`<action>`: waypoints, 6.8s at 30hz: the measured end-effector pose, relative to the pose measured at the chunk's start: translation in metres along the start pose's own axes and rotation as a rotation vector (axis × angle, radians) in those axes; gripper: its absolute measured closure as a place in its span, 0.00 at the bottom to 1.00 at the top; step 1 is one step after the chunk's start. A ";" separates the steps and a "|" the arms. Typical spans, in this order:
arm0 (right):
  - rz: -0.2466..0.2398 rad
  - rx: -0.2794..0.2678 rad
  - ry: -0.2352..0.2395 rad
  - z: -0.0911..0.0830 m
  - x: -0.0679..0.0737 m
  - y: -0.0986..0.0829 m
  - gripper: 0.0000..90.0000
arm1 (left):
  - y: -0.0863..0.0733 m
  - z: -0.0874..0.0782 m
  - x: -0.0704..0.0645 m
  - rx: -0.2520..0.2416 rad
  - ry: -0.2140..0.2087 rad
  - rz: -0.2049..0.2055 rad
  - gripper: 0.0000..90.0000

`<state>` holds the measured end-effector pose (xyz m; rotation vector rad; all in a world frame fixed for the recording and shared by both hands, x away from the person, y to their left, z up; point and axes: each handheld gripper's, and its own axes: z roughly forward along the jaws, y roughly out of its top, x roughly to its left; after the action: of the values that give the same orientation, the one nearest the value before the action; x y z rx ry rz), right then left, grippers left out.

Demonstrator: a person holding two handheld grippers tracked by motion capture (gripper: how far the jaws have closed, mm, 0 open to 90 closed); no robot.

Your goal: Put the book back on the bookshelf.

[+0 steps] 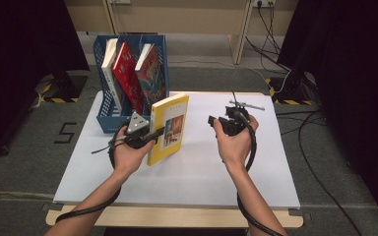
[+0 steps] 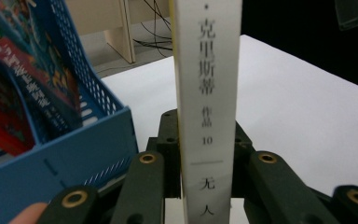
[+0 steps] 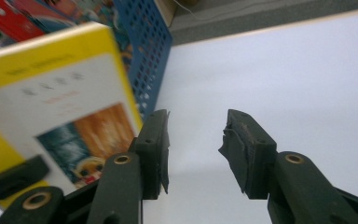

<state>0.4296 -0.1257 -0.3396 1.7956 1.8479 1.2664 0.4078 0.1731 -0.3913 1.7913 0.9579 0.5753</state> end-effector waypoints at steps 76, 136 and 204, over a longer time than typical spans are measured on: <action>0.049 0.006 -0.105 0.012 -0.095 -0.103 0.62 | -0.012 -0.015 0.002 -0.200 0.028 -0.048 0.83; 0.024 0.010 -0.104 0.014 -0.091 -0.107 0.62 | 0.063 -0.031 0.023 -0.261 0.094 -0.071 0.83; 0.017 0.016 -0.101 0.015 -0.089 -0.108 0.62 | 0.106 -0.005 0.055 -0.292 0.219 -0.102 0.83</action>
<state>0.3849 -0.1842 -0.4595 1.8511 1.7973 1.1480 0.4728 0.1986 -0.2948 1.4331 1.0470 0.8144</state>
